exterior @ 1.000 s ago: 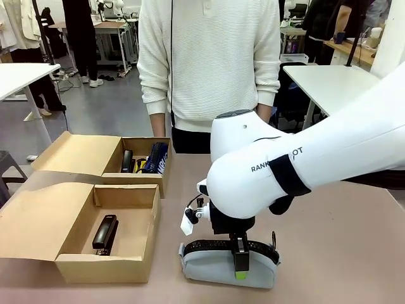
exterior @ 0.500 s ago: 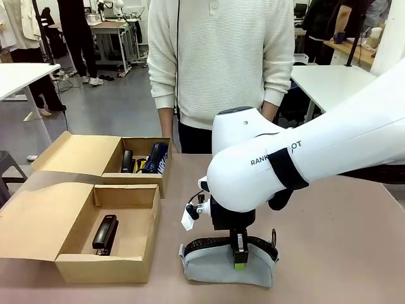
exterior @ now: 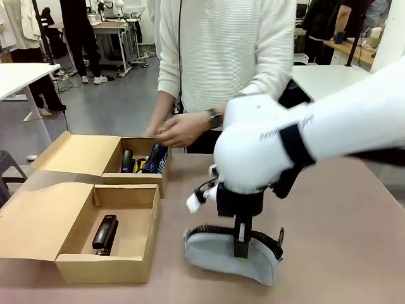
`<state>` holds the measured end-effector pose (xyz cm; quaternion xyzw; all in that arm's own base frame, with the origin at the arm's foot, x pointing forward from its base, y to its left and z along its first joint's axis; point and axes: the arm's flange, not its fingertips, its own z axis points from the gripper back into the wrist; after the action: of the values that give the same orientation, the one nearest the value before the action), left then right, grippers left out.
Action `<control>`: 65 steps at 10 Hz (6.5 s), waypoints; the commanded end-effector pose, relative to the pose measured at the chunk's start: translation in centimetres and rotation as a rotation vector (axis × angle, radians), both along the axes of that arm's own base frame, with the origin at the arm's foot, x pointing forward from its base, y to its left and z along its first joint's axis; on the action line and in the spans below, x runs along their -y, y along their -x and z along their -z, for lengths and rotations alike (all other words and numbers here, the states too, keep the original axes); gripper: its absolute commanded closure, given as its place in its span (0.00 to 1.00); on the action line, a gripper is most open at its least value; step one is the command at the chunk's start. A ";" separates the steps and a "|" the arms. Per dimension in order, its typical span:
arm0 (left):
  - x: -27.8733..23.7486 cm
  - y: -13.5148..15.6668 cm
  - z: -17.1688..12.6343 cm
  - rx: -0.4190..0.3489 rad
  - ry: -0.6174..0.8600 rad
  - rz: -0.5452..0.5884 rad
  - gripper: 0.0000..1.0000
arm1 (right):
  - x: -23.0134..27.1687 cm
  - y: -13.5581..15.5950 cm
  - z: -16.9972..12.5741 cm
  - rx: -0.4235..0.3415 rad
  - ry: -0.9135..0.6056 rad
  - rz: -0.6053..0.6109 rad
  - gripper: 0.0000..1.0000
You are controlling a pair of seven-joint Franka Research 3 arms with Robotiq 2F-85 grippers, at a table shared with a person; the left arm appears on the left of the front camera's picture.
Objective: Place items inside the box.
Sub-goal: Pick up a Pencil pouch or Stapler and place it inside the Mailer Box closest to the robot.
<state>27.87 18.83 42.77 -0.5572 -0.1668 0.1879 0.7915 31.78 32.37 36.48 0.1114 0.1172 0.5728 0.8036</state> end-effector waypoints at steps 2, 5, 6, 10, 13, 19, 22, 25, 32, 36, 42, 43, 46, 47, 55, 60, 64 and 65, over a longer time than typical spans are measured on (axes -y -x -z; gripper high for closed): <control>0.1 0.2 0.0 0.024 0.008 0.008 0.00 | 6.2 2.8 -10.5 -0.098 -0.182 0.733 1.00; 0.1 0.2 0.0 0.024 0.008 0.008 0.00 | 10.0 5.3 -12.8 0.013 -0.246 0.883 1.00; 0.1 0.2 0.0 0.024 0.008 0.008 0.00 | 8.3 3.5 -13.6 -0.097 -0.142 0.616 1.00; 0.1 0.2 0.0 0.024 0.008 0.008 0.00 | 7.7 4.8 -14.6 -0.129 -0.278 1.042 0.93; 0.1 0.2 0.0 0.024 0.008 0.008 0.00 | 3.5 2.0 -14.9 -0.280 -0.213 1.469 0.93; 0.1 0.2 0.0 0.024 0.008 0.008 0.00 | 7.5 2.0 -14.3 -0.305 -0.191 1.531 0.93; 0.1 0.2 0.0 0.024 0.008 0.008 0.00 | 7.5 2.0 -14.3 -0.305 -0.191 1.531 0.93; 0.1 0.2 0.0 0.024 0.008 0.008 0.00 | 7.5 2.0 -14.3 -0.305 -0.191 1.531 0.93; 0.1 0.2 0.0 0.024 0.008 0.008 0.00 | 7.5 2.0 -14.3 -0.305 -0.191 1.531 0.93; 0.1 0.2 0.0 0.024 0.008 0.008 0.00 | 7.5 2.0 -14.3 -0.305 -0.191 1.531 0.93; 0.1 0.2 0.0 0.024 0.008 0.008 0.00 | 7.5 2.0 -14.3 -0.305 -0.191 1.531 0.93; 0.1 0.2 0.0 0.024 0.008 0.008 0.00 | 7.5 2.0 -14.3 -0.305 -0.191 1.531 0.93; 0.1 0.2 0.0 0.024 0.008 0.008 0.00 | 7.5 2.0 -14.3 -0.305 -0.191 1.531 0.93; 0.1 0.2 0.0 0.024 0.008 0.008 0.00 | 7.5 2.0 -14.3 -0.305 -0.191 1.531 0.93; 0.1 0.2 0.0 0.024 0.008 0.008 0.00 | -11.9 -1.9 -10.1 -0.150 -0.262 1.316 0.93; 0.1 0.2 0.0 0.024 0.008 0.008 0.00 | -14.8 -2.4 -9.2 -0.067 -0.245 1.215 0.93; 0.1 0.2 0.0 0.024 0.008 0.008 0.00 | -19.9 -4.8 -6.4 -0.079 -0.193 1.267 0.93; 0.1 0.2 0.0 0.024 0.008 0.008 0.00 | -20.7 -4.1 -5.5 -0.038 -0.170 1.331 0.93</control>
<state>27.87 18.83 42.75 -0.5572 -0.1667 0.1877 0.7915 36.58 50.95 41.38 0.2534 0.0113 0.0056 0.9673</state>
